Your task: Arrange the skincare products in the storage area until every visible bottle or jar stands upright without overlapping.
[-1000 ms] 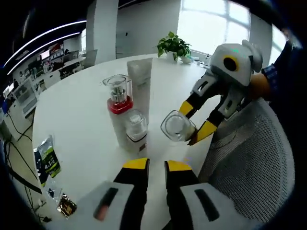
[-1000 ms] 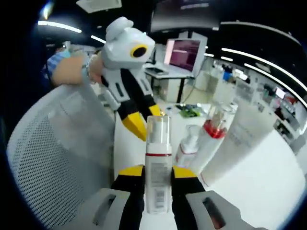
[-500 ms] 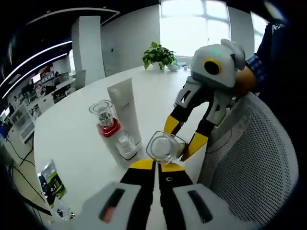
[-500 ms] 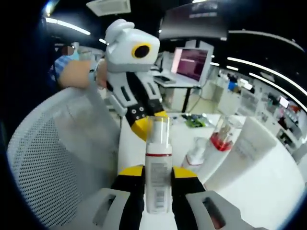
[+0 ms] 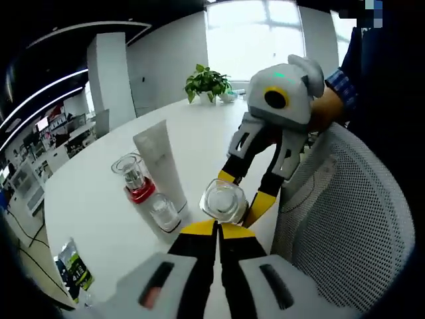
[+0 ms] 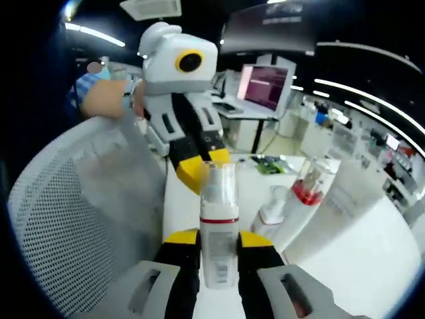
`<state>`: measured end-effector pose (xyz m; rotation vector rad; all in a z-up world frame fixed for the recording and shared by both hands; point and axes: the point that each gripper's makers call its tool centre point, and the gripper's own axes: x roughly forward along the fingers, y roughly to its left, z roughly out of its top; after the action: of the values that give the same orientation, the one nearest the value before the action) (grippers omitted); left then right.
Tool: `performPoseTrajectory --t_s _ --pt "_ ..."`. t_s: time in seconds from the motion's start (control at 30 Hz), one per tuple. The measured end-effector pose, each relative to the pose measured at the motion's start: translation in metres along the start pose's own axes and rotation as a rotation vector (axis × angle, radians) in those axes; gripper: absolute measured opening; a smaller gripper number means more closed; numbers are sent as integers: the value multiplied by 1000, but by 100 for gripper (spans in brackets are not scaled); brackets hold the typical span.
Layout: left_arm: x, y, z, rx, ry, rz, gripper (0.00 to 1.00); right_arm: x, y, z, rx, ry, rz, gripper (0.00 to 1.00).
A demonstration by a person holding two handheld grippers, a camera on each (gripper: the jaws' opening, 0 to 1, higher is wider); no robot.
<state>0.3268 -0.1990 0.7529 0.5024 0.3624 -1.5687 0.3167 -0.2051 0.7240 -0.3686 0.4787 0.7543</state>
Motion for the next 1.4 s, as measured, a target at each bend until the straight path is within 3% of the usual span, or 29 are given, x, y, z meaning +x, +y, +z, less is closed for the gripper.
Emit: performPoseTrajectory --t_s 0.13,0.23,0.37,0.5,0.63,0.9,1.2,1.3,1.4 --pt "2 -4 11 -23 -57 -20 0 5 6 -6 -10 33 25 14" --pt "6 2 1 0 -3 12 0 8 6 -6 -25 32 34 14" --pt "5 7 1 -27 -1 37 0 8 -6 -6 3 18 15 14" --pt "4 21 -10 -61 49 107 4 9 -24 -18 75 11 2 14" --pt "5 27 -16 -69 68 136 5 17 -36 -31 119 -2 -19 14" --pt "7 34 -29 -84 125 172 8 28 -52 -54 172 9 -87 14" --pt "16 36 -42 -144 181 145 13 33 -57 -47 200 7 -107 15" --pt "18 40 -53 -171 281 144 17 35 -56 -57 156 79 -119 18" --pt "23 49 -52 -161 322 172 16 37 -54 -61 160 98 -123 25"
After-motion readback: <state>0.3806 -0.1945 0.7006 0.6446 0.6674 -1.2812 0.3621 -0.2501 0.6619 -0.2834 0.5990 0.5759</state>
